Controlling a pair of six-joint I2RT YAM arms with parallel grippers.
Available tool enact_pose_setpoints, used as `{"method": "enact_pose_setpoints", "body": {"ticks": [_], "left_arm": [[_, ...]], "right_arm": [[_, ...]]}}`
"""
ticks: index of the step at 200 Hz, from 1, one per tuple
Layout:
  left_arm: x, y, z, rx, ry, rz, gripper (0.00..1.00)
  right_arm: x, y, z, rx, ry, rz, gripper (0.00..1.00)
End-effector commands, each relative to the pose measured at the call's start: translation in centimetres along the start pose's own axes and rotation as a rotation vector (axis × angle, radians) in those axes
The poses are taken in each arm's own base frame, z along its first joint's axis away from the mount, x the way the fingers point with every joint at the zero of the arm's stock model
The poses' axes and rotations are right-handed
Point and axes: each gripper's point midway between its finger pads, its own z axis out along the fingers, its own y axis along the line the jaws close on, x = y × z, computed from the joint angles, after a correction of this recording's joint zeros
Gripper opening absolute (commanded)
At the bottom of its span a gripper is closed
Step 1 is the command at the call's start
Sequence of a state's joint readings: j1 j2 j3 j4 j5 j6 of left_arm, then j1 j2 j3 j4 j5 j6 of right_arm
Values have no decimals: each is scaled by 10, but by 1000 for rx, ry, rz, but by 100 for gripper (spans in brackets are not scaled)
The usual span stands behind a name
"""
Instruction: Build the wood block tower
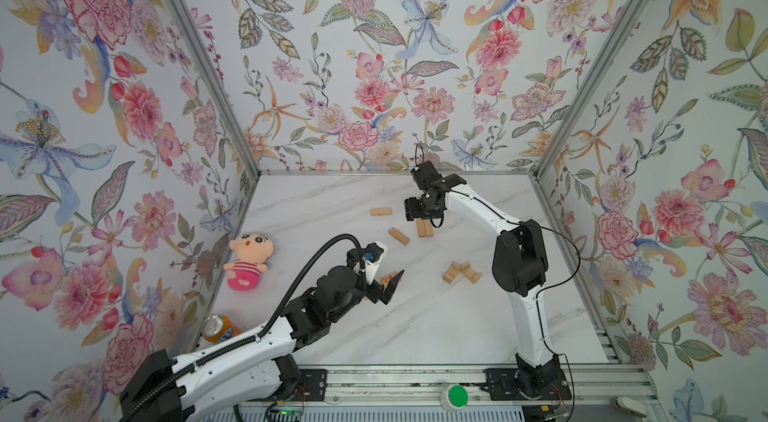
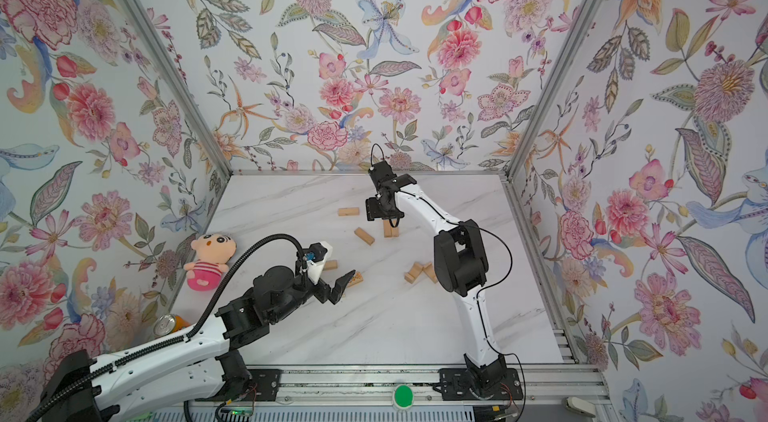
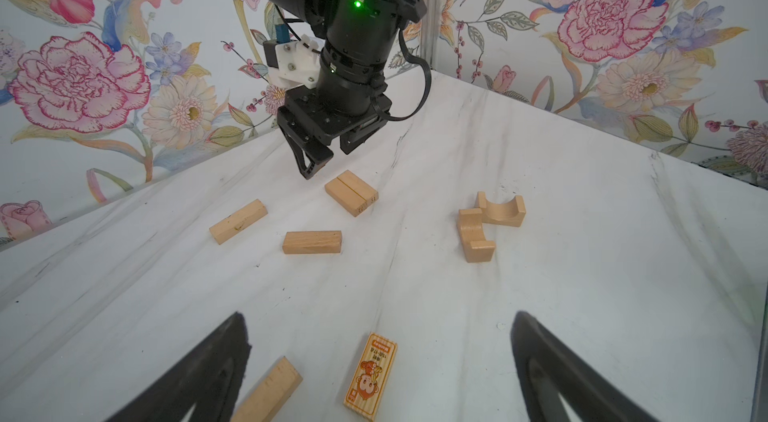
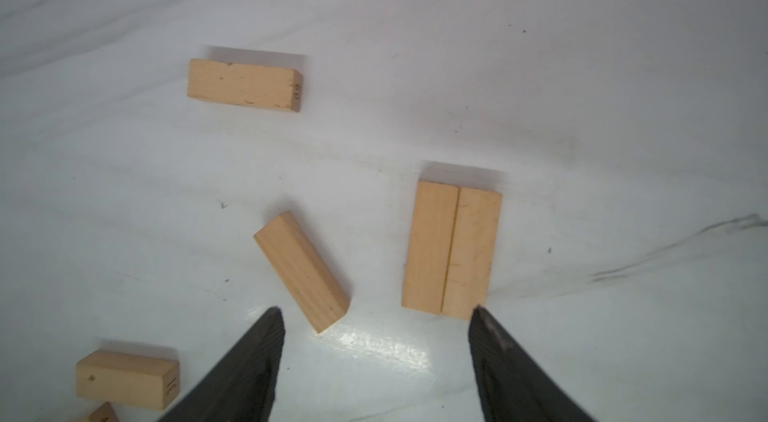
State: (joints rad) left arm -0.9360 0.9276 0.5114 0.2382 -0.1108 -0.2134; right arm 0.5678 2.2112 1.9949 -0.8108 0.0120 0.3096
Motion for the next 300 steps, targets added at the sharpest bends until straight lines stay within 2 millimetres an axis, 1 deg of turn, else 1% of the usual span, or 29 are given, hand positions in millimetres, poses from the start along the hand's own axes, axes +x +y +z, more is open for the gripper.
{"method": "enact_pose_setpoints", "body": {"ticks": [1,9,20,22,29,52,68,91,129,144,156,162,175,210,241,281,300], "left_arm": [[8,3,-5,-2,24,-44,99],[8,4,-7,-4,24,-56,99],[8,5,-11,-6,21,-76,99],[9,5,-12,-5,21,-80,99],[8,6,-14,-7,16,-92,99],[8,9,-24,-15,-2,-130,99],[7,12,-29,-21,-6,-143,99],[9,15,-36,-36,-5,-157,99],[9,21,-41,-57,-28,-185,99],[8,21,-42,-58,-34,-191,99],[7,22,-43,-60,-39,-194,99],[5,22,-43,-60,-45,-195,99],[4,21,-43,-56,-52,-193,99],[4,21,-41,-56,-48,-167,99],[8,22,-41,-65,-38,-156,99],[8,25,-43,-82,-45,-151,99],[8,27,-44,-93,-45,-145,99]], "right_arm": [[13,29,3,-13,26,-96,72],[16,35,7,-18,34,-106,71],[18,36,15,-20,47,-101,71],[23,47,15,-30,51,-121,71],[27,55,18,-38,56,-133,71],[34,63,30,-33,75,-145,71],[39,64,36,-21,88,-125,71],[46,63,40,-5,104,-57,74],[55,57,34,83,79,40,81],[58,58,31,96,74,85,83],[62,59,32,95,76,131,87],[63,59,32,95,76,149,95],[65,60,33,87,70,194,100],[58,60,29,43,36,274,99],[59,57,38,18,68,312,99],[56,61,45,-14,74,329,100],[53,63,47,-27,75,331,99]]}}
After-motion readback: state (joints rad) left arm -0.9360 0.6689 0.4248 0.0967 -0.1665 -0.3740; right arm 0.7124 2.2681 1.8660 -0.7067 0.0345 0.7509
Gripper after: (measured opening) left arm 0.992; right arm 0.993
